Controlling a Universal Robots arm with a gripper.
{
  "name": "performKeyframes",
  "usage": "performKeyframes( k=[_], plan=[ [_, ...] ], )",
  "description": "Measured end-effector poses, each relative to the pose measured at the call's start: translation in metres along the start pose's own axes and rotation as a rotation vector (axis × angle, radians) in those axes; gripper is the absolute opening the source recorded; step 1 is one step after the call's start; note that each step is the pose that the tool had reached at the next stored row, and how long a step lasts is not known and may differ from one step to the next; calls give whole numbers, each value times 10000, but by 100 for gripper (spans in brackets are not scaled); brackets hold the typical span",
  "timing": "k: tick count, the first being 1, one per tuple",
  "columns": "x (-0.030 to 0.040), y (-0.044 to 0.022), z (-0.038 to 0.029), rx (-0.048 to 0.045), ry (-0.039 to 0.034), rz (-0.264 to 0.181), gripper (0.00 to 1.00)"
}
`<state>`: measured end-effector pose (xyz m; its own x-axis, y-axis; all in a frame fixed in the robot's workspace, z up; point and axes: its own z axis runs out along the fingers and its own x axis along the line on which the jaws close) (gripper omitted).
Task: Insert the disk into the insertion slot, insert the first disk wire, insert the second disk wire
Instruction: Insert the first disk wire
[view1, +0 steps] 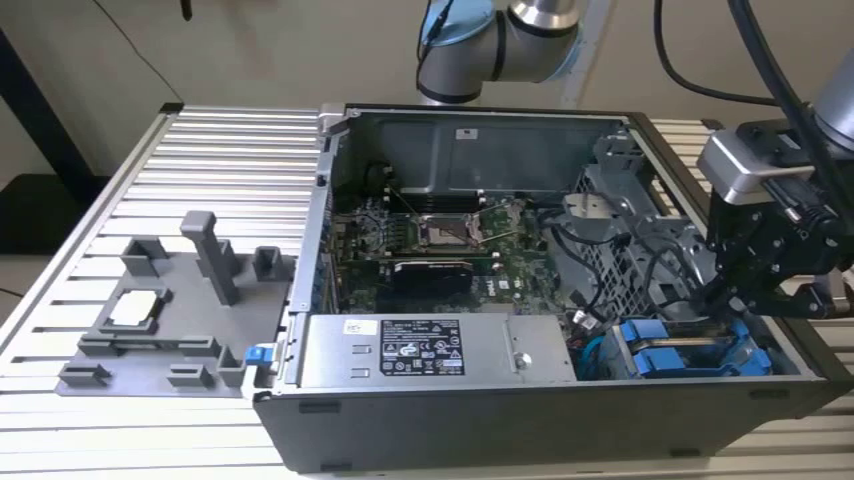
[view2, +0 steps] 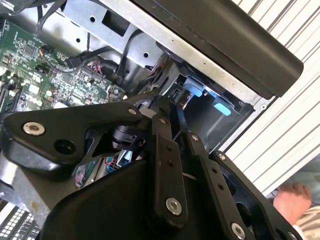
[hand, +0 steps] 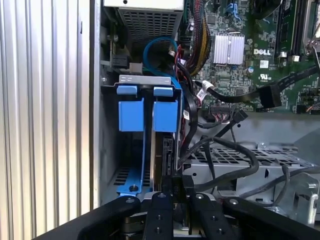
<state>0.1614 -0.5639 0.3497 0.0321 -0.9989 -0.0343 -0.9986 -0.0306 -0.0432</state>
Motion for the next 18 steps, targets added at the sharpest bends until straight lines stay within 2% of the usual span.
performKeyframes(
  k=[8, 18],
  plan=[
    [3, -1, 12, -2, -3, 0, 19],
    [22, -6, 64, -2, 5, 25, 19]
  ],
)
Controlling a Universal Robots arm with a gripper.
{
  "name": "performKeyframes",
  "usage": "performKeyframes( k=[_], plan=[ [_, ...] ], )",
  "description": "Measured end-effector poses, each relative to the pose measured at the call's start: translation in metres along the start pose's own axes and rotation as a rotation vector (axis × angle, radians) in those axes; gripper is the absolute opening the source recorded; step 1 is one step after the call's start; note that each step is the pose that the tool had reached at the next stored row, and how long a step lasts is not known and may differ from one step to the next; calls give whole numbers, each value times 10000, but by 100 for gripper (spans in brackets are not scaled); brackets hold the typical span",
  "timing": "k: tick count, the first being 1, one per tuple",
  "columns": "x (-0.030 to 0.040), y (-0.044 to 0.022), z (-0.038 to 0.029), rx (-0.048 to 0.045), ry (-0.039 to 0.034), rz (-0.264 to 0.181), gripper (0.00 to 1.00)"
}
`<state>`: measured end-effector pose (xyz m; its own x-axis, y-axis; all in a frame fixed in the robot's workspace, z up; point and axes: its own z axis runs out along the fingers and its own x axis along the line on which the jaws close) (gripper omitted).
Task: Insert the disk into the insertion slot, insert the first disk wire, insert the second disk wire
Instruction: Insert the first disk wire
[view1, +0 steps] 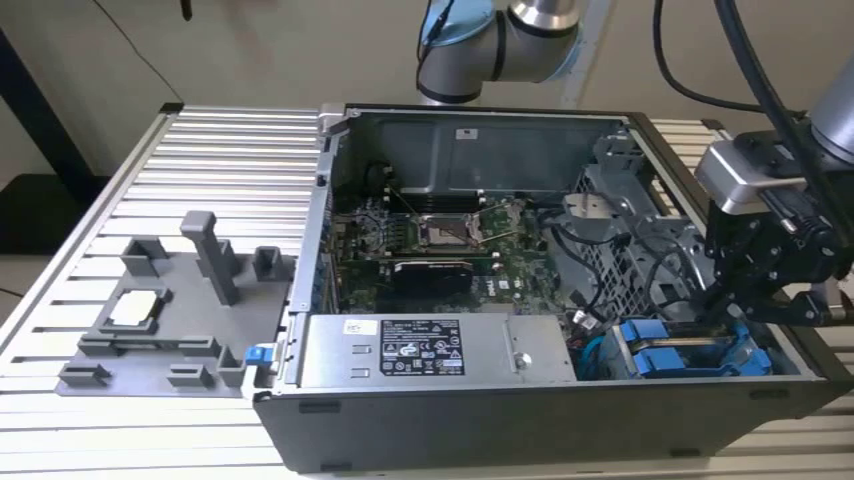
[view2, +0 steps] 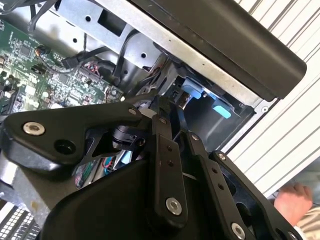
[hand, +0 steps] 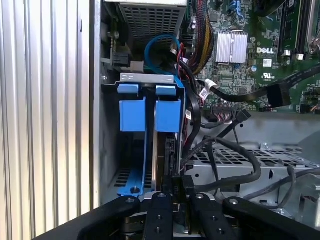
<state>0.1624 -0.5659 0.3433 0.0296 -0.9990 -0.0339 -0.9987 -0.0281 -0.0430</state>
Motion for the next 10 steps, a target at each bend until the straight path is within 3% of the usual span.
performKeyframes(
  k=[10],
  plan=[
    [5, -4, 34, 7, 12, 209, 19]
  ],
)
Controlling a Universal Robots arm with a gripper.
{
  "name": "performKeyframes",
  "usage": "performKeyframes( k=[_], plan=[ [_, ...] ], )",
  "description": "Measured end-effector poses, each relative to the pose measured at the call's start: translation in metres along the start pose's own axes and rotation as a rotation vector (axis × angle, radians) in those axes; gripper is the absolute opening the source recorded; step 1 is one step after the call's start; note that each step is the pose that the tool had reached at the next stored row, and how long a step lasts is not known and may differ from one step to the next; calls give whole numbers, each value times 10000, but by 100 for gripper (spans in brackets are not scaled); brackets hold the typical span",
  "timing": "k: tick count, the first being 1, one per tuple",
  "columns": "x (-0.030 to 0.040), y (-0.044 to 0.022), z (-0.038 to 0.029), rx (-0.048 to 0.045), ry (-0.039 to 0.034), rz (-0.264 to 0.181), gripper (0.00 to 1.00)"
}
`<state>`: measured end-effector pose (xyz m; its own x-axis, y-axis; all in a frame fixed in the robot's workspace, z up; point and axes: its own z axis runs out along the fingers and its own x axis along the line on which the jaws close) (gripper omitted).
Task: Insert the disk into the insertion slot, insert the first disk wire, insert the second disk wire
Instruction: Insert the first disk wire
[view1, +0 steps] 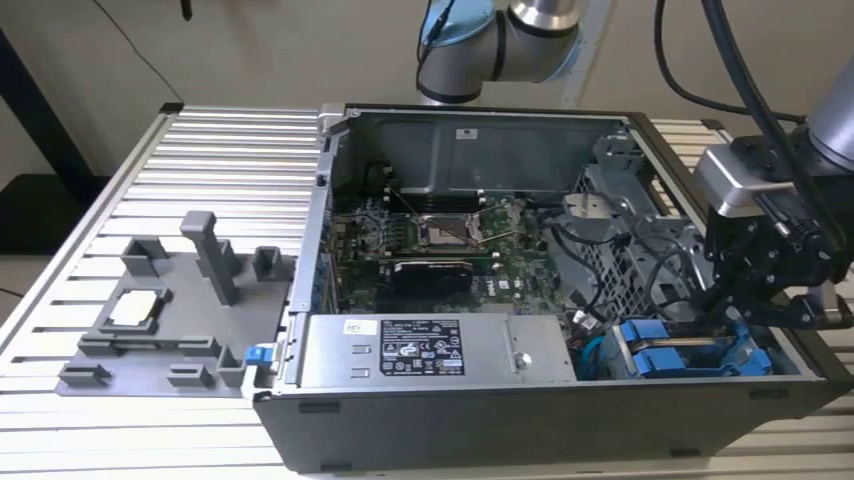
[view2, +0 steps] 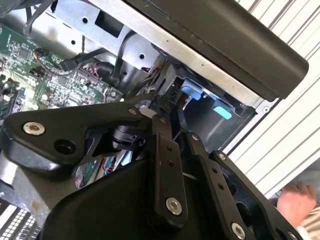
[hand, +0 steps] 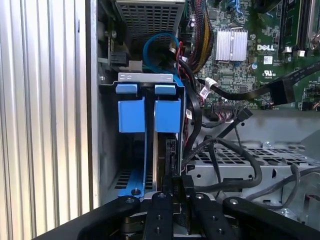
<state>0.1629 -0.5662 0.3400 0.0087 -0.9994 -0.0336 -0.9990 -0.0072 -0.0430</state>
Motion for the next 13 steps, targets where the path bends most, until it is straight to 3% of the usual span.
performKeyframes(
  k=[13],
  plan=[
    [1, 0, 29, -23, 29, 341, 19]
  ],
)
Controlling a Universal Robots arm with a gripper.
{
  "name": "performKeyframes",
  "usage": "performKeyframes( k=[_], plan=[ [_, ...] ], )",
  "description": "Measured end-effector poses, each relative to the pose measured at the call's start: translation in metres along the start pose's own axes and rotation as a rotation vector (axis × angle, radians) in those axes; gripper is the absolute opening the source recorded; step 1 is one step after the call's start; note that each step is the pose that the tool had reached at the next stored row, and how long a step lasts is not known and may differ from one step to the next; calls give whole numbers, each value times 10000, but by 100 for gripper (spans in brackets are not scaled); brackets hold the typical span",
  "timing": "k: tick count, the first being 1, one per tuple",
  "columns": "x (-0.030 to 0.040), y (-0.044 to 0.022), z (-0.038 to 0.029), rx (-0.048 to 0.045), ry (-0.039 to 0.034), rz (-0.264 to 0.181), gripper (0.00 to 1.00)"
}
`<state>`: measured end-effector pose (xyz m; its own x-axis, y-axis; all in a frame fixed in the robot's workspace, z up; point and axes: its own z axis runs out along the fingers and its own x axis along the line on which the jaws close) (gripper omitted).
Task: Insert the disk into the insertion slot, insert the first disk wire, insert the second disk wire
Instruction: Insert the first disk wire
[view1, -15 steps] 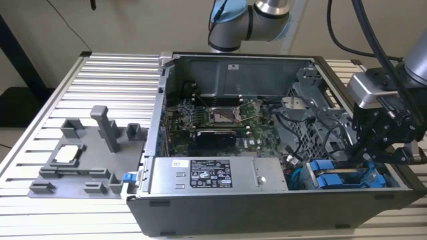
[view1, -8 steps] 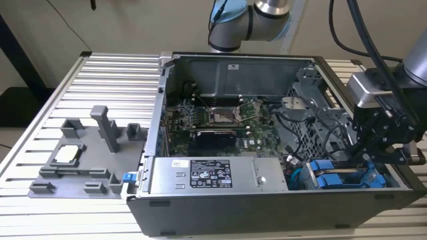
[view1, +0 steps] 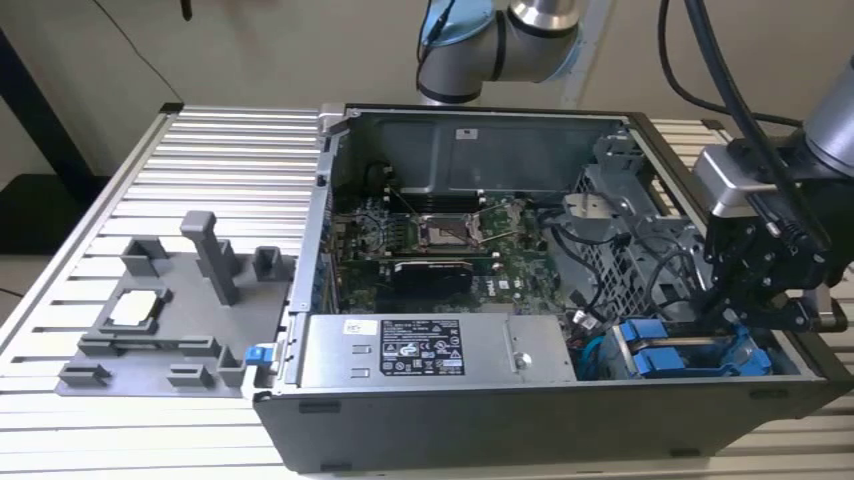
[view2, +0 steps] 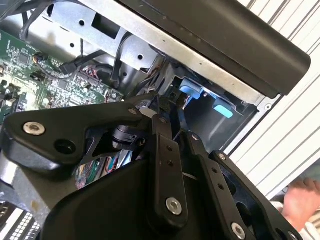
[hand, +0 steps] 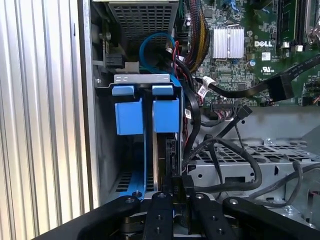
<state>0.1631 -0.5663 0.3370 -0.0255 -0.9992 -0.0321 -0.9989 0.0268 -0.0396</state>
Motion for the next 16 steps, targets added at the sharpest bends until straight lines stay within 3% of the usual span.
performKeyframes(
  k=[4, 10, 16],
  plan=[
    [1, 1, 33, 2, 39, 37, 19],
    [0, 2, 41, 0, 23, 40, 19],
    [1, 1, 11, 2, 33, 39, 33]
  ],
)
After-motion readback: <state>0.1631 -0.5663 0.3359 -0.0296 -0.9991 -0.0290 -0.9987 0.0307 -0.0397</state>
